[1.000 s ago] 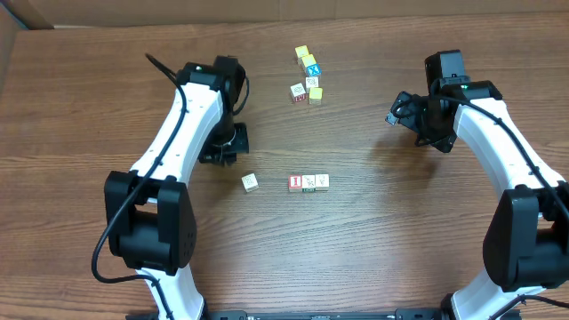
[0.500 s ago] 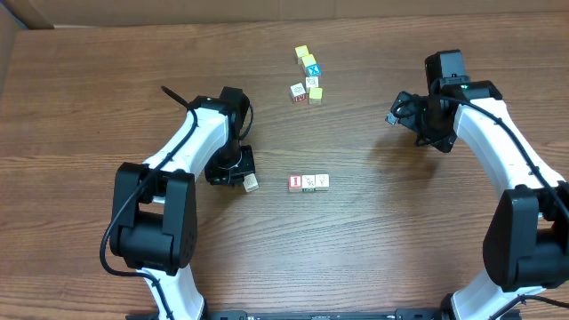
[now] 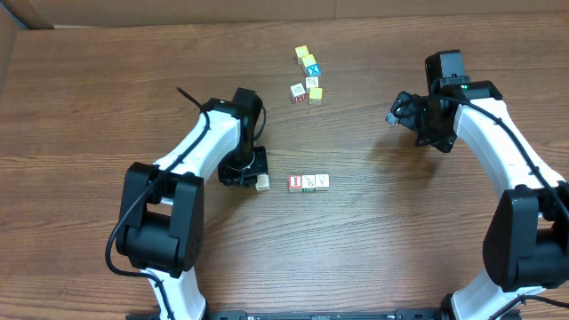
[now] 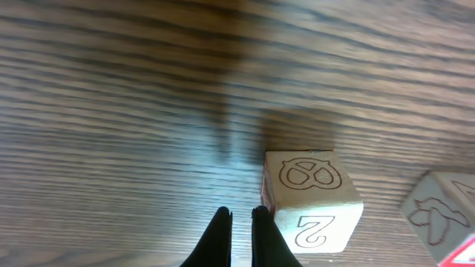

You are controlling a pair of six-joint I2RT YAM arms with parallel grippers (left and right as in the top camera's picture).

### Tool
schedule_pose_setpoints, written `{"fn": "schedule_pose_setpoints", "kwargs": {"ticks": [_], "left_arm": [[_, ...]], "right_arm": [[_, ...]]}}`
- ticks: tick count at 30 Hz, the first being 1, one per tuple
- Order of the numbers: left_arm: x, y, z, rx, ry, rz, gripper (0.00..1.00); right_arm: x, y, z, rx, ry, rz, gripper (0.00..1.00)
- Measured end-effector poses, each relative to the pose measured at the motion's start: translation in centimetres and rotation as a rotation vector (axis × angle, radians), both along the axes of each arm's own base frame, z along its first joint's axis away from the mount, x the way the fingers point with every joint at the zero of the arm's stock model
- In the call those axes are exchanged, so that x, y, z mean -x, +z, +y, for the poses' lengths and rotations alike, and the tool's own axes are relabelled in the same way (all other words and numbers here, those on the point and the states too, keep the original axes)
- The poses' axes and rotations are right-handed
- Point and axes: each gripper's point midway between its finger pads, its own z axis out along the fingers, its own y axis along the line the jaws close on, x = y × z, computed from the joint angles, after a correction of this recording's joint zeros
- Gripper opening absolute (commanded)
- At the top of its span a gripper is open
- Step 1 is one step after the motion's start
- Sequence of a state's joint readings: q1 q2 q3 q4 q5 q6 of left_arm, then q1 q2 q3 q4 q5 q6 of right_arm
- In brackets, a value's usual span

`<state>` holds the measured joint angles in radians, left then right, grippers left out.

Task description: Flip 4 blocks

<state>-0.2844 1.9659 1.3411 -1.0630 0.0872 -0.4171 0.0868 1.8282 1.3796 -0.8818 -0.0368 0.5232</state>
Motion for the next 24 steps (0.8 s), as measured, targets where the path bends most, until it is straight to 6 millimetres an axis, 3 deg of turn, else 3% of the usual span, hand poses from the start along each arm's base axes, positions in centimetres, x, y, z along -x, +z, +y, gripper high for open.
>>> {"fn": "schedule_pose_setpoints", "kwargs": {"ticks": [17,24], "left_arm": [[0.2,-0.1,-3.2,0.034,-0.078,-0.031,0.04],[0.3,0.0,-3.6,0.041,-0.084,-0.029,0.04]], "right_arm": [[0.0,0.0,0.0,0.000,0.000,0.000,1.00],[0.0,0.0,0.0,0.000,0.000,0.000,1.00]]}}
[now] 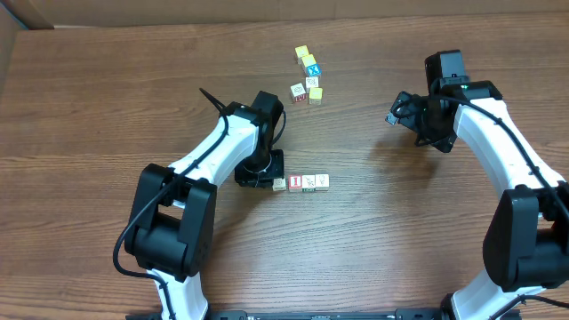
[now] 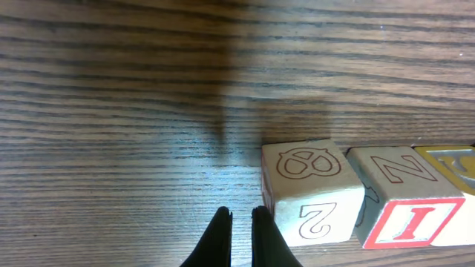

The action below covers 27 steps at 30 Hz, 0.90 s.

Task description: Flip 4 blocks

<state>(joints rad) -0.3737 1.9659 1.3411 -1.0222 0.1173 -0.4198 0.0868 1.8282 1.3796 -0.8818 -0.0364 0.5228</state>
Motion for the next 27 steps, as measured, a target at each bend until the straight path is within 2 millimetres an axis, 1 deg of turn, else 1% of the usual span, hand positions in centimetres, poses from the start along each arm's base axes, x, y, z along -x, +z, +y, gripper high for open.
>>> {"fn": "schedule_pose_setpoints", "kwargs": {"ticks": [14,21,24,25,27], "left_arm": [[-0.1,0.0,-0.9,0.030,-0.011,-0.007,0.04],[0.1,0.1,-0.8,0.030,-0.033,-0.003,0.04],[0.3,0.9,-0.5,0.014,-0.045,0.019,0.04],[0.0,1.3,-0.5,0.010,-0.045,0.013,0.04],[-1.4,2.5,-0.7,0.015,-0.045,-0.027,0.04]], "right_arm": [[0.0,0.0,0.0,0.000,0.000,0.000,1.00],[0.0,0.0,0.0,0.000,0.000,0.000,1.00],[0.0,0.0,0.0,0.000,0.000,0.000,1.00],[0.0,0.0,0.0,-0.001,-0.001,0.000,1.00],[0.0,0.0,0.0,0.000,0.000,0.000,1.00]]}}
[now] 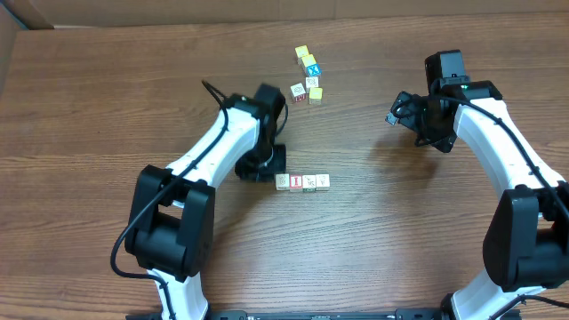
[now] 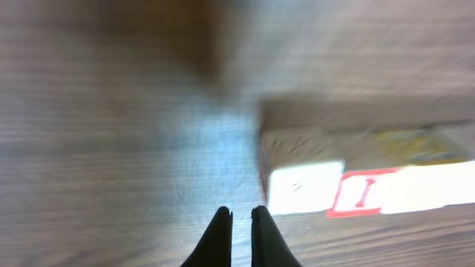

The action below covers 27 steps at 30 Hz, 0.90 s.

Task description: Flip 4 blocks

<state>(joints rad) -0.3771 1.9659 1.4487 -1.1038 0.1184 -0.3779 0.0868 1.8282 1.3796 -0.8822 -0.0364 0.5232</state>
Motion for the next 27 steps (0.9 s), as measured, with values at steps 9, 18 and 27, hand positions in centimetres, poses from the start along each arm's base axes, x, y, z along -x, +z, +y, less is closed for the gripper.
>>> {"fn": "schedule_pose_setpoints", "kwargs": {"ticks": [9,18,27], "left_arm": [[-4.6,2.1,-2.5,0.065,-0.025,-0.187,0.04],[-2.9,-0.1,-3.1,0.020,-0.049,-0.171,0.04],[-3.4,-0.6,-2.2,-0.029,-0.024,-0.202,0.04]], "right_arm": [[0.0,0.0,0.0,-0.001,-0.001,0.000,1.00],[0.0,0.0,0.0,0.000,0.000,0.000,1.00],[0.0,0.0,0.0,0.000,0.000,0.000,1.00]]}}
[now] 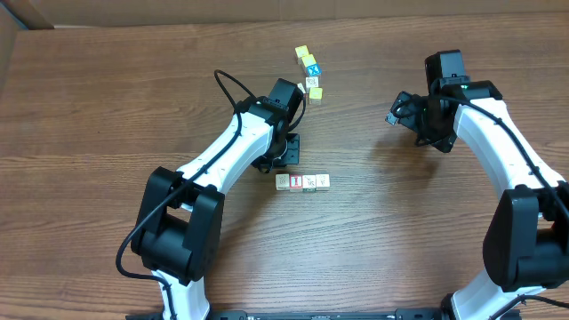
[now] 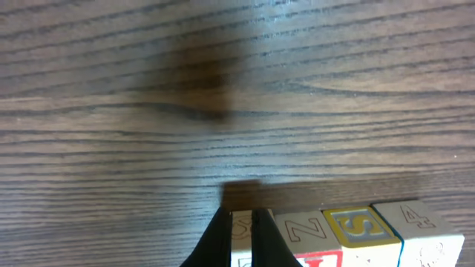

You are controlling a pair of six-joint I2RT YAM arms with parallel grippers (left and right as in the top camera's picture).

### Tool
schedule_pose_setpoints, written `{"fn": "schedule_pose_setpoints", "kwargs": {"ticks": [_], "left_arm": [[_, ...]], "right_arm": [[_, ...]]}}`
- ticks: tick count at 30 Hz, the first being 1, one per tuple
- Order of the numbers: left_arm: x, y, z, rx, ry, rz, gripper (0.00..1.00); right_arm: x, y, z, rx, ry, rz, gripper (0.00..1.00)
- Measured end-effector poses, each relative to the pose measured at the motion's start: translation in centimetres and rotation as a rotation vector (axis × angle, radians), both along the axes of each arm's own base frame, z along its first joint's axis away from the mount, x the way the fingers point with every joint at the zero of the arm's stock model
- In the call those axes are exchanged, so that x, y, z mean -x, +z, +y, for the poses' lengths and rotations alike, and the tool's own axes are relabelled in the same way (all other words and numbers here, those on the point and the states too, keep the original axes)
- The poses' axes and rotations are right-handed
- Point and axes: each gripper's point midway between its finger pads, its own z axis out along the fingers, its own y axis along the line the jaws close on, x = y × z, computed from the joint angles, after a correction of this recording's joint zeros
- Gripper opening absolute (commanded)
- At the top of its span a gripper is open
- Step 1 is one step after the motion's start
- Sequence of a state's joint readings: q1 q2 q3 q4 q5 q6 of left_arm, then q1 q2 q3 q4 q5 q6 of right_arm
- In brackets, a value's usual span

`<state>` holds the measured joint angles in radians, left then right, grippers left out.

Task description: Flip 4 blocks

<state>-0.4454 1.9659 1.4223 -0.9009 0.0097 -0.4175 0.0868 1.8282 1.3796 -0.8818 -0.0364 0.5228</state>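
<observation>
Several wooden letter blocks stand in a row (image 1: pixel 302 181) at mid-table. In the left wrist view the row shows a pale end block (image 2: pixel 242 222) partly behind my fingers, a Z block (image 2: pixel 308 226), a yellow-framed S block (image 2: pixel 358 225) and a pale block (image 2: pixel 417 221). My left gripper (image 1: pixel 286 163) (image 2: pixel 241 216) hangs just behind the row's left end, shut and holding nothing. My right gripper (image 1: pixel 394 116) stays far off at the right; its jaws are too small to read.
A cluster of loose blocks (image 1: pixel 310 73), yellow, blue and pale, lies at the back of the wooden table (image 1: pixel 107 107), just beyond my left forearm (image 1: pixel 240 147). The right arm (image 1: pixel 480 116) stands along the right side.
My left gripper, still shut, has moved back and to the right from beside the row's left end to just behind it. The row of blocks and the right arm have not moved.
First one pale block lay apart to the left of a three-block row, my shut left gripper beside it. Then that block stood against the row's left end. After that the gripper was off the row's left end, and now it is behind it.
</observation>
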Motion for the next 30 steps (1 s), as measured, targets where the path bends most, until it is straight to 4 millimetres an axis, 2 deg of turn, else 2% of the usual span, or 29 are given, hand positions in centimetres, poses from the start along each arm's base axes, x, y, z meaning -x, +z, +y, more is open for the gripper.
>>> {"fn": "schedule_pose_setpoints", "kwargs": {"ticks": [9,30], "left_arm": [[0.8,-1.4,0.5,-0.010,0.012,0.017,0.04],[1.8,-1.4,-0.3,0.037,0.015,0.063,0.04]], "right_arm": [[0.0,0.0,0.0,0.000,-0.001,0.000,1.00],[0.0,0.0,0.0,0.000,0.000,0.000,1.00]]}}
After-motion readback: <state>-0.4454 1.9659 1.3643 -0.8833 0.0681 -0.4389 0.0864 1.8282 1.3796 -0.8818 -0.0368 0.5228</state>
